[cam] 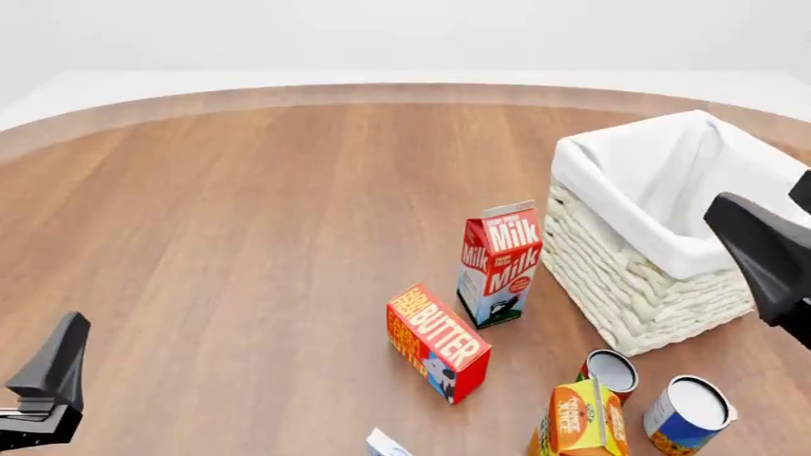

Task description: Pick up the cream cheese box and the butter, and put them in the basket.

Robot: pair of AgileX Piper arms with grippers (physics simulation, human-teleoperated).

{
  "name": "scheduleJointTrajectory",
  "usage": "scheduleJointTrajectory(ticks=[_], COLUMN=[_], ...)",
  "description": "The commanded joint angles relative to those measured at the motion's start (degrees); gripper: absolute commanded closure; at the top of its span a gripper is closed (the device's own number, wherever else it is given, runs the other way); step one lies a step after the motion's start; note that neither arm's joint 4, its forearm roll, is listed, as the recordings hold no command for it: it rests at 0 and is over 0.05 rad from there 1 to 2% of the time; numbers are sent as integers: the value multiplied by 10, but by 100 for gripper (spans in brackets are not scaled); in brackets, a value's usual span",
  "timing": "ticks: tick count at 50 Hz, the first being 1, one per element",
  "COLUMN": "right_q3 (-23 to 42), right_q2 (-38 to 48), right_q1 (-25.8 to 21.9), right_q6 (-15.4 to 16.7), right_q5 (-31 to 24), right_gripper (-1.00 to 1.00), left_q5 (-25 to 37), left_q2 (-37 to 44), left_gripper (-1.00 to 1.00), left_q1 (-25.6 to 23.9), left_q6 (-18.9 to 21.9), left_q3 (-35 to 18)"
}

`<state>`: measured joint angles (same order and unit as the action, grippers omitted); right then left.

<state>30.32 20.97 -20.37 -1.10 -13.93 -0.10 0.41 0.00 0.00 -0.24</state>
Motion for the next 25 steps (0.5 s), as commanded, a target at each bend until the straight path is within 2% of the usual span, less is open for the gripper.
scheduleJointTrajectory(ticks=[1, 3, 6, 8, 9, 10, 14, 16, 25], right_q3=[116, 138, 155, 176, 176, 180, 204, 218, 260], right_q2=[115, 132, 152, 169, 180, 185, 221, 242, 295], right_q1=[-103, -116, -126, -142, -153, -152, -165, -175, -224], right_q6=[5, -5, 10, -10, -37, -25, -31, -18, 1], right_q5=[-53, -64, -72, -85, -82, -80, -81, -85, -103], right_gripper=[-100, -100, -100, -100, -100, -100, -100, -100, -100], left_q5=[0, 0, 0, 0, 0, 0, 0, 0, 0], left_q2=[0, 0, 0, 0, 0, 0, 0, 0, 0], left_gripper=[-100, -100, -100, -100, -100, -100, -100, -100, -100], left_q1=[0, 0, 0, 0, 0, 0, 0, 0, 0], left_q6=[0, 0, 0, 0, 0, 0, 0, 0, 0], left_q3=[0, 0, 0, 0, 0, 0, 0, 0, 0])
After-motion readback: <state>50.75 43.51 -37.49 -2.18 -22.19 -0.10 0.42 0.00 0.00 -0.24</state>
